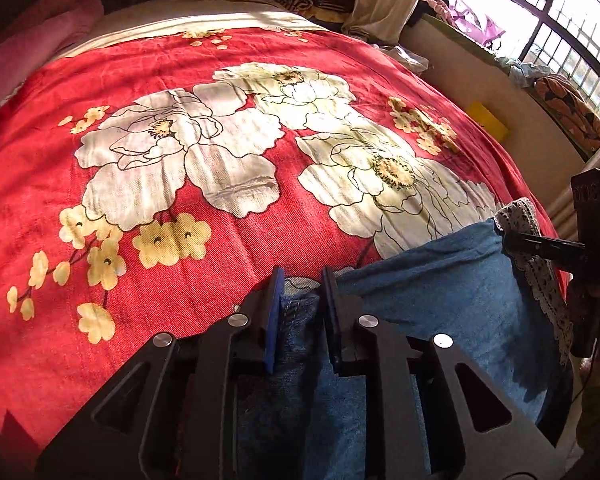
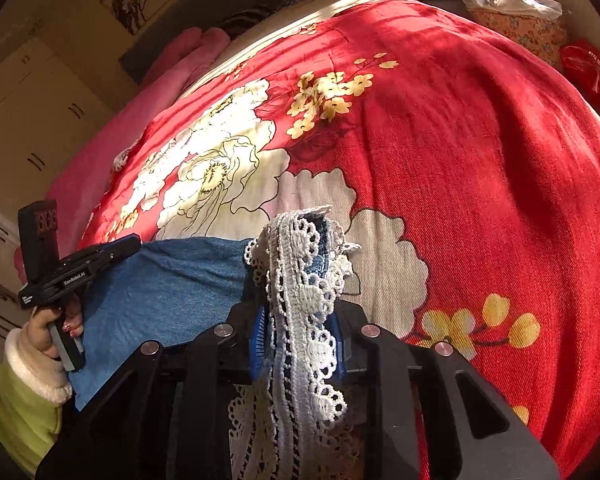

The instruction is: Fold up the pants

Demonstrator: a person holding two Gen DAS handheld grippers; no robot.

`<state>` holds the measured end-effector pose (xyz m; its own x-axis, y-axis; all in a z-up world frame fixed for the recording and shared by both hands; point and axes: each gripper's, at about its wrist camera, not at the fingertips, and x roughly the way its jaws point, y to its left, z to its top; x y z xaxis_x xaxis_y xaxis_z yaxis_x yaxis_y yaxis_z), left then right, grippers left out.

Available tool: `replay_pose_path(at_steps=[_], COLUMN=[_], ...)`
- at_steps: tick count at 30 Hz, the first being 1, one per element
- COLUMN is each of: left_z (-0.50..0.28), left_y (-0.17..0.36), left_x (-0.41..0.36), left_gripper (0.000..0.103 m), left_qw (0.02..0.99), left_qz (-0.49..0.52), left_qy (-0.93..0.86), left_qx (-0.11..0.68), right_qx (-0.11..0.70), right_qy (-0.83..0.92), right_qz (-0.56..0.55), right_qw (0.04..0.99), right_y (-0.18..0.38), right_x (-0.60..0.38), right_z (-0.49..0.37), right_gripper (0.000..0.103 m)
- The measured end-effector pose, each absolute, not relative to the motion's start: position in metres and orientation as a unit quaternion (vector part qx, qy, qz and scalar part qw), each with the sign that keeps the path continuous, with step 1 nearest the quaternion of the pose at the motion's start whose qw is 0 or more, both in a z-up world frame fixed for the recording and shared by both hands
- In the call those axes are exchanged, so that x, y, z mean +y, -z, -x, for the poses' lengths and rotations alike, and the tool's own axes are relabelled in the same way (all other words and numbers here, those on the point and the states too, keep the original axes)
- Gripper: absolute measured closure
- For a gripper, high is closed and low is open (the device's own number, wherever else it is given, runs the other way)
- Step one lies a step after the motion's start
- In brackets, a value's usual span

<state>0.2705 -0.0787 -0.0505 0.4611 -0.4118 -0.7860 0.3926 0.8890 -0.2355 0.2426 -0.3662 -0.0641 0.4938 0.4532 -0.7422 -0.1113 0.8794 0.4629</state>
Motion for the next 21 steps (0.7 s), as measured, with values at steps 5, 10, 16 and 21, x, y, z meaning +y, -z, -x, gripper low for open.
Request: replay_pose_path(at_steps=[5,10,16,21], left_z=[-0.258,-0.213,-0.142,-0.085], left_y=[0.025,-0.008,-0.019,-0.017], left_x=[-0.056,-0.022,-0.004,0.028], left_gripper=[0.071,0.042,0.033,0.03], left_qw=[0.872,0.898,0.907,0.908], left_qz=[0.043,0.078,0.084,0.103], left_qy=[0.217,0.178,0.155,0.13], left_qx=[0.436,0.395,0.384,0.385], right_qx=[0.454,0.423,0.419,0.434], right_qy=[-0.139,-0.123,-0.118,-0.128], right_qz=[-0.178,-0.201,-0.189,-0.182], right_qw=[0.862,0.875,0.88,0.873], right_y=[0.04,0.019,0.014,0.026], right_x=[-0.382,-0.403,-0.395,-0.379], right_z=[-0.217,-0.173,-0.126,-0.098], right_gripper=[0.049,0.041,0.035,0.034])
